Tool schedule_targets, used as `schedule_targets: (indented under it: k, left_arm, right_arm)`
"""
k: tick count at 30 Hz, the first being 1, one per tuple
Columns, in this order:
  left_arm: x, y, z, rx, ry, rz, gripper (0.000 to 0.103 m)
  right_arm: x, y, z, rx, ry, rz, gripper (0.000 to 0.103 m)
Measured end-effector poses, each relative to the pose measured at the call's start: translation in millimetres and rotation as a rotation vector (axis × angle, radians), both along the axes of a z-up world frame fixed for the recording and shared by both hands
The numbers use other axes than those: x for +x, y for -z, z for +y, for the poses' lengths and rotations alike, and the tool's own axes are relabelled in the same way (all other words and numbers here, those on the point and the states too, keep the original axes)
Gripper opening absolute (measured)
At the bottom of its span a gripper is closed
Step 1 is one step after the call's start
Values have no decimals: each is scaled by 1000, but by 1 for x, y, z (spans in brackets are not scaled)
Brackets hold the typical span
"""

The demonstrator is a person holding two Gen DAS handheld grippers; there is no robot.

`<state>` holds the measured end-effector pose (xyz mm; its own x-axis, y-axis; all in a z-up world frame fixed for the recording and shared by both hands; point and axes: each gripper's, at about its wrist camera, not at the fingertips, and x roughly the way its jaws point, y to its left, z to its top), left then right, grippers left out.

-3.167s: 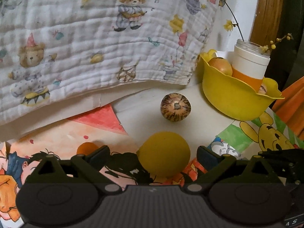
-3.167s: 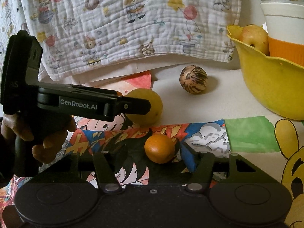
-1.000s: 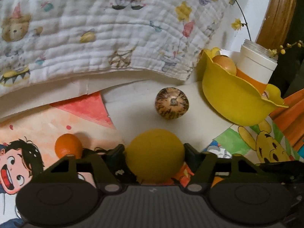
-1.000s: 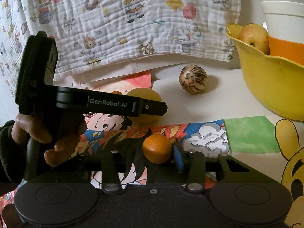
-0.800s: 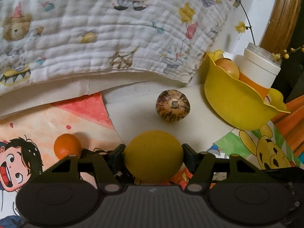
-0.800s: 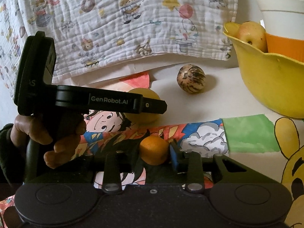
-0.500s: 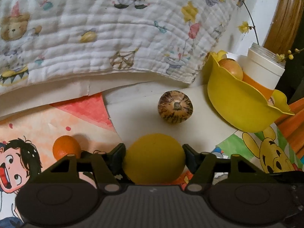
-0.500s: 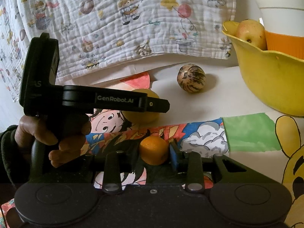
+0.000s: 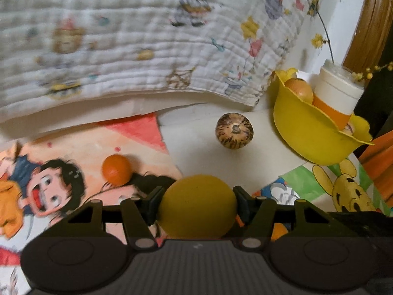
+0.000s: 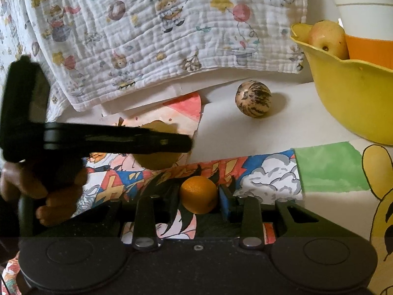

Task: Organize fruits
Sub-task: 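Carry the lemon with the left tool while the right tool carries the orange to the tray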

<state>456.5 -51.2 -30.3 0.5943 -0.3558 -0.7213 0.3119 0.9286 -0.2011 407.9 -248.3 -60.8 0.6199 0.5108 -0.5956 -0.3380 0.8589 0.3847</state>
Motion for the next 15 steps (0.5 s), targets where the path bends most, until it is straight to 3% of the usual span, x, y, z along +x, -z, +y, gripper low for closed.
schedule_targets:
  k: [5,15]
  left_arm:
    - [-33,-21,25,-14,-33,-2,64]
    - [-89,-41,63,-45,-61,-15,64]
  right_arm:
    - [0,1,0,54,-71,17,36]
    - [-25,-20,15,19,-117,-8,36]
